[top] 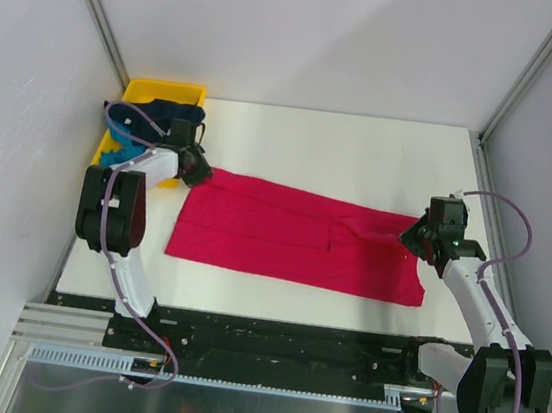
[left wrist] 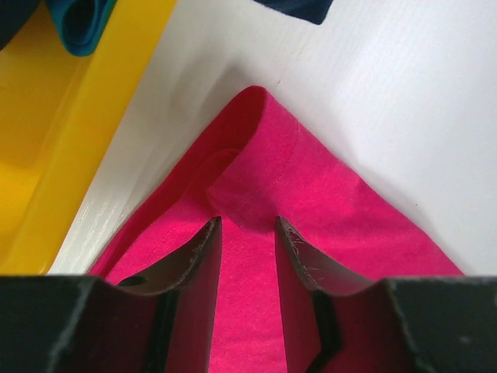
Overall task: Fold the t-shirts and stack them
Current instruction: Fold the other side of the tshirt into a rectangle
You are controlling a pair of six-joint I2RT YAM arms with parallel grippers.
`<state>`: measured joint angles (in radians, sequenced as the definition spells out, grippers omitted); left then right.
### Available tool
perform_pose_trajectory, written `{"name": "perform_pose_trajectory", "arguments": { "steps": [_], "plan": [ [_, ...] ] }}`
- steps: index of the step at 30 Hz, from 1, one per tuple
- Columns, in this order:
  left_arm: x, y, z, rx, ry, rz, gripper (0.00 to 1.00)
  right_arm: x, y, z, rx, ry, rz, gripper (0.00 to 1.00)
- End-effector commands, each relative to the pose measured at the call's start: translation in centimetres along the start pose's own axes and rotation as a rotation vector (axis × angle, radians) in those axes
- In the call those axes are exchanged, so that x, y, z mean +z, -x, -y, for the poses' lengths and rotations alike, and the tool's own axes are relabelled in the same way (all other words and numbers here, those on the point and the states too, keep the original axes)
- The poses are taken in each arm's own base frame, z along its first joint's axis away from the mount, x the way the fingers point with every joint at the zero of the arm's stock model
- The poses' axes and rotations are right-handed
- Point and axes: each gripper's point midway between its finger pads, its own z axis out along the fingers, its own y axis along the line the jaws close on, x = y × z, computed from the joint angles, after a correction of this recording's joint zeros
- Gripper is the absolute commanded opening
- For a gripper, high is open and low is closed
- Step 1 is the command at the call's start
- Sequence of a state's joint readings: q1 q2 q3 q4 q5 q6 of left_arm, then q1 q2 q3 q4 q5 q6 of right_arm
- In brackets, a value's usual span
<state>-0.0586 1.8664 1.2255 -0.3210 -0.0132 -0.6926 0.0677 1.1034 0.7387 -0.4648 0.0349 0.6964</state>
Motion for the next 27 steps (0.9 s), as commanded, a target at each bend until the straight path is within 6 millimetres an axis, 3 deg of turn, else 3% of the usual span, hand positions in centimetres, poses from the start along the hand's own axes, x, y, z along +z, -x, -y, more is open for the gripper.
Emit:
{"name": "perform_pose_trajectory", "arguments": {
  "steps": [1, 16, 27],
  "plan": [
    [0.0, 1.9, 0.7, -0.029, -0.012, 0.046, 0.38, 0.0, 0.7, -0.6, -0.010, 0.025, 0.018, 0.00],
    [0.4, 2.9, 1.2, -0.032, -0.014, 0.071, 0.32, -0.2, 1.0, -0.6, -0.010, 0.034, 0.023, 0.00],
    [-1.0, 5.0, 2.3, 0.025, -0.041, 0.132, 0.04, -0.6, 1.8, -0.3, -0.002, 0.034, 0.046, 0.00]
  ]
}}
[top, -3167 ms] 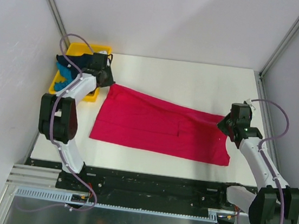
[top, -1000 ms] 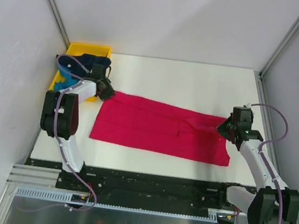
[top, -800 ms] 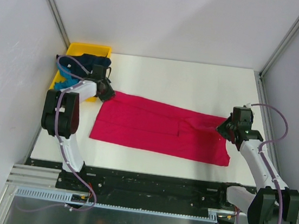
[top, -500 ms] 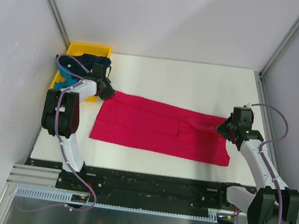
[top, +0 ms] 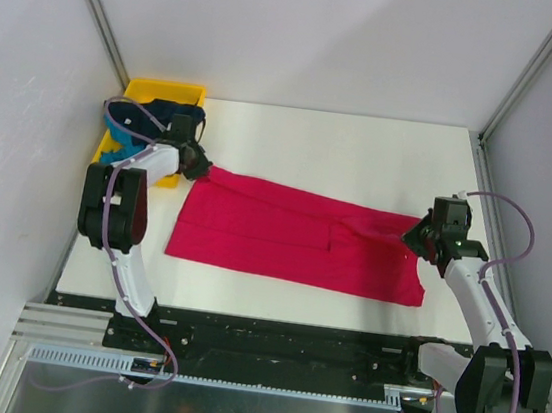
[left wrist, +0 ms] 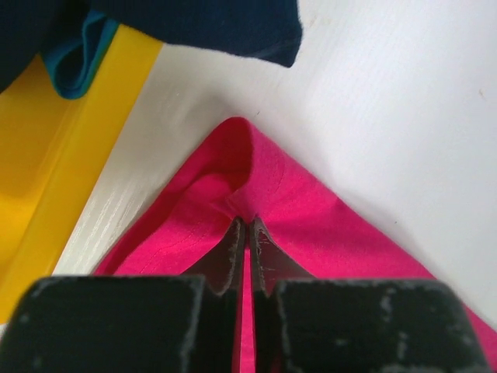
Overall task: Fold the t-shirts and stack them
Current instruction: Fold the other side of the tshirt into a rectangle
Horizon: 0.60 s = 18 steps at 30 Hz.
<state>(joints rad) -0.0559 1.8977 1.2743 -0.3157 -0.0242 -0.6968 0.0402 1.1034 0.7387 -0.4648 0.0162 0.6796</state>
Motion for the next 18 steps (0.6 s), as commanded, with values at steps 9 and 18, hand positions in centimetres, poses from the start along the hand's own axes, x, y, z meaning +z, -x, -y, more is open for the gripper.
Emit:
{"name": "perform_pose_trajectory", "arguments": {
  "steps": [9, 18],
  "plan": [
    [-3.6, 5.6, 4.4, 0.195, -0.137, 0.122, 0.01, -1.8, 3.1, -1.1, -0.004, 0.047, 0.065, 0.00],
    [-6.4, 6.8, 3.4, 0.306, -0.075, 0.151, 0.07, -3.3, 3.3, -0.4, 0.001, 0.024, 0.071, 0.00]
  ]
}}
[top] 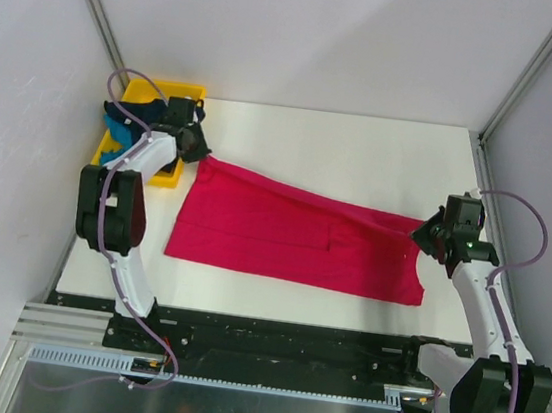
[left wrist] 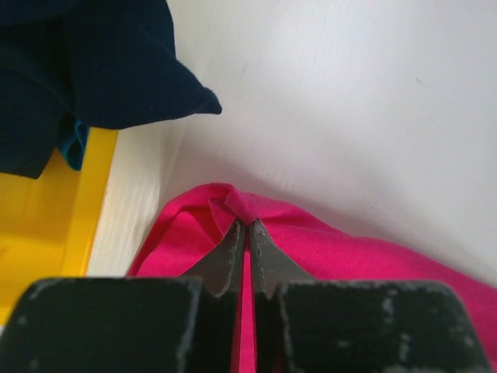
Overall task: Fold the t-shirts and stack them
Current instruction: Fold the other side of the tshirt into a rectangle
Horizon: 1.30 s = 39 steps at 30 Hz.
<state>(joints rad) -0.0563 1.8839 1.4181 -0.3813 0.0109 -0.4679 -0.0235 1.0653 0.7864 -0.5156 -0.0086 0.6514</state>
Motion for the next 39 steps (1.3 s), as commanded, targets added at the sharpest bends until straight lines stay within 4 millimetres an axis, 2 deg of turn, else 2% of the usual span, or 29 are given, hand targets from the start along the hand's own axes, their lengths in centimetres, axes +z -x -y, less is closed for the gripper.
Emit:
{"name": "perform_pose_trajectory", "arguments": {
  "steps": [1, 10, 16, 20, 24, 27, 31, 34, 39],
  "plan": [
    [-4.0, 3.2, 0.0, 0.088, 0.016, 0.088, 0.07, -1.8, 1.0, -0.6, -0.016, 0.015, 0.029, 0.00],
    [-6.1, -0.6, -1.5, 0.086, 0.021, 0.038, 0.04, -3.2, -0.1, 0.3, -0.002, -0.004, 0.004, 0.00],
    [-6.8, -5.1, -3.2, 0.022, 0.044, -0.036, 0.07, -2.5, -1.7, 1.9, 0.022, -0.045, -0.032, 0.00],
    [-7.0, -7.6, -3.9, -0.016, 0.047, -0.082, 0.19, -1.3, -2.7, 2.4, 0.032, -0.049, -0.060, 0.00],
    [-7.7, -9.3, -4.2, -0.072, 0.039, -0.099, 0.47, -0.5, -2.7, 2.5, 0.034, -0.051, -0.066, 0.00],
    [-8.5, -9.8, -5.0, -0.139, 0.056, -0.069, 0.55, -0.3, -2.4, 2.0, 0.035, -0.030, -0.062, 0.00],
    [-8.7, -10.2, -5.9, -0.213, 0.066, -0.049, 0.54, 0.1, -2.5, 1.6, 0.038, -0.012, -0.071, 0.00],
    [-8.3, -10.2, -6.6, -0.240, 0.093, -0.030, 0.48, 0.2, -2.5, 1.6, 0.037, -0.011, -0.074, 0.00],
    [-6.4, -10.5, -6.6, -0.281, 0.098, -0.050, 0.37, 0.2, -2.5, 1.5, 0.031, -0.006, -0.073, 0.00]
  ]
}}
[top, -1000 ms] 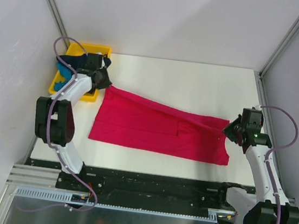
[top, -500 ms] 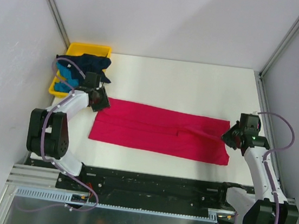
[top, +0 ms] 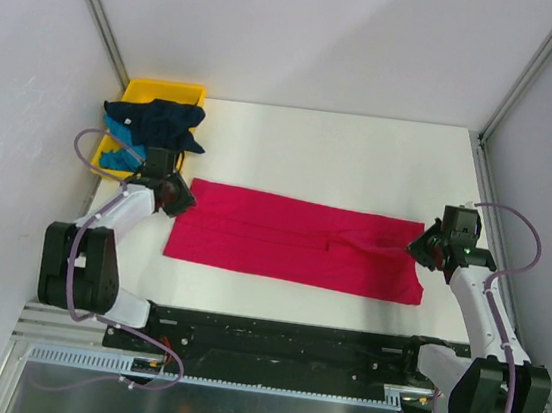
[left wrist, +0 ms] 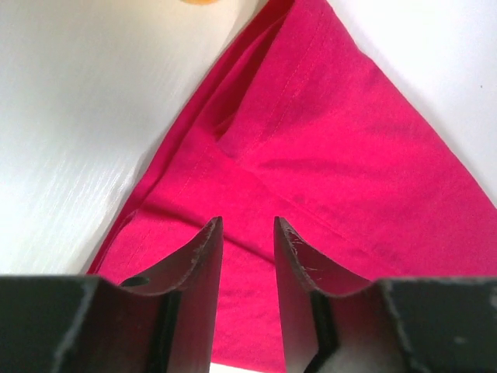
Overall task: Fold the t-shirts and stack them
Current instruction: Fold the other side of the tshirt into a rectangle
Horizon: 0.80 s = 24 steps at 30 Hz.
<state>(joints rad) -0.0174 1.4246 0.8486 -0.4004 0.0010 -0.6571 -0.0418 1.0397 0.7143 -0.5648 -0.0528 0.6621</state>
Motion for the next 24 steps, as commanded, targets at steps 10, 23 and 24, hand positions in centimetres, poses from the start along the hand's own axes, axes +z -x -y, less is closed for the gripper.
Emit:
{"name": "perform_pose_trajectory", "arguments": {
  "steps": [10, 23, 24],
  "plan": [
    [3.5, 2.2, -0.1, -0.111, 0.036, 0.040, 0.33, 0.1, 0.6, -0.8, -0.004, 0.036, 0.016, 0.00],
    [4.8, 3.7, -0.5, -0.128, 0.049, 0.048, 0.34, 0.4, 0.6, -1.1, -0.005, 0.046, 0.010, 0.00],
    [4.9, 3.8, -0.4, -0.128, 0.047, 0.047, 0.34, 0.4, 0.6, -1.0, -0.006, 0.045, 0.009, 0.00]
  ]
}}
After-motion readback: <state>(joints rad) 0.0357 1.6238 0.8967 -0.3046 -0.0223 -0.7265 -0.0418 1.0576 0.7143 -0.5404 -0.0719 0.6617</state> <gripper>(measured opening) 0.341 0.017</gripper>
